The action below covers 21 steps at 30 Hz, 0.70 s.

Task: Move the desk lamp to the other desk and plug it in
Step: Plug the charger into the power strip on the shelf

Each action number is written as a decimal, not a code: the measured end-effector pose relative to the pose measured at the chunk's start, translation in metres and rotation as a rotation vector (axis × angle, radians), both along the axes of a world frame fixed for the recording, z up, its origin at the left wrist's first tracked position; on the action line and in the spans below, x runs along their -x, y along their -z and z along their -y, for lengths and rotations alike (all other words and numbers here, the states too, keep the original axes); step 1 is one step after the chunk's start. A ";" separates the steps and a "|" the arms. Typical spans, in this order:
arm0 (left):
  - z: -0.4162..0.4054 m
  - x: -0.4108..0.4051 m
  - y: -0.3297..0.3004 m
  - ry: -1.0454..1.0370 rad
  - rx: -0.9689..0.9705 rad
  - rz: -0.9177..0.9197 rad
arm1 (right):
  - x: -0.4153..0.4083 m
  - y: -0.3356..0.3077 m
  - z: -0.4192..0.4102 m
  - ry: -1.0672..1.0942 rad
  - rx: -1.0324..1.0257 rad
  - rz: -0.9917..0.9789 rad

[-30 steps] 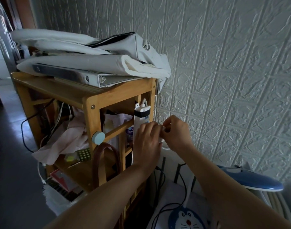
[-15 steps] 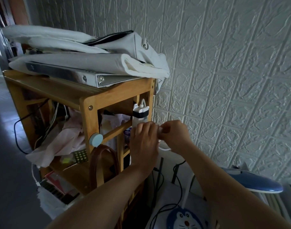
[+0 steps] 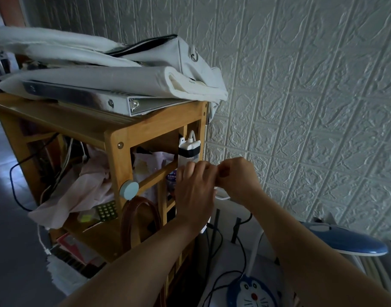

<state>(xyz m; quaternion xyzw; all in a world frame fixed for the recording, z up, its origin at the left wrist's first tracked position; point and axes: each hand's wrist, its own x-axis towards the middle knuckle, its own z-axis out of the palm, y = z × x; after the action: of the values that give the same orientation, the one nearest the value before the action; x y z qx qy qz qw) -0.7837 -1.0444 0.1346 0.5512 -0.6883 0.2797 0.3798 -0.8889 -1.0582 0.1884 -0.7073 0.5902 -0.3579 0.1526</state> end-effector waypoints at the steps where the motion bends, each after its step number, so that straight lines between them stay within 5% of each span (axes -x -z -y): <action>1: 0.001 -0.002 0.001 -0.008 0.013 0.012 | -0.001 0.000 0.000 0.006 -0.001 -0.005; 9: 0.010 -0.007 0.003 0.007 0.108 -0.018 | -0.006 -0.002 0.002 0.057 0.005 -0.022; 21: -0.001 0.001 -0.005 -0.105 -0.073 0.023 | -0.007 0.003 -0.005 0.054 -0.005 -0.044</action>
<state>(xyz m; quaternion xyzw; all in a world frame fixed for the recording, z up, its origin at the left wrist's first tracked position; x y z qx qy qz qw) -0.7846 -1.0433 0.1396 0.5968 -0.6726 0.2801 0.3361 -0.8823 -1.0534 0.1853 -0.6985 0.6131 -0.3447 0.1320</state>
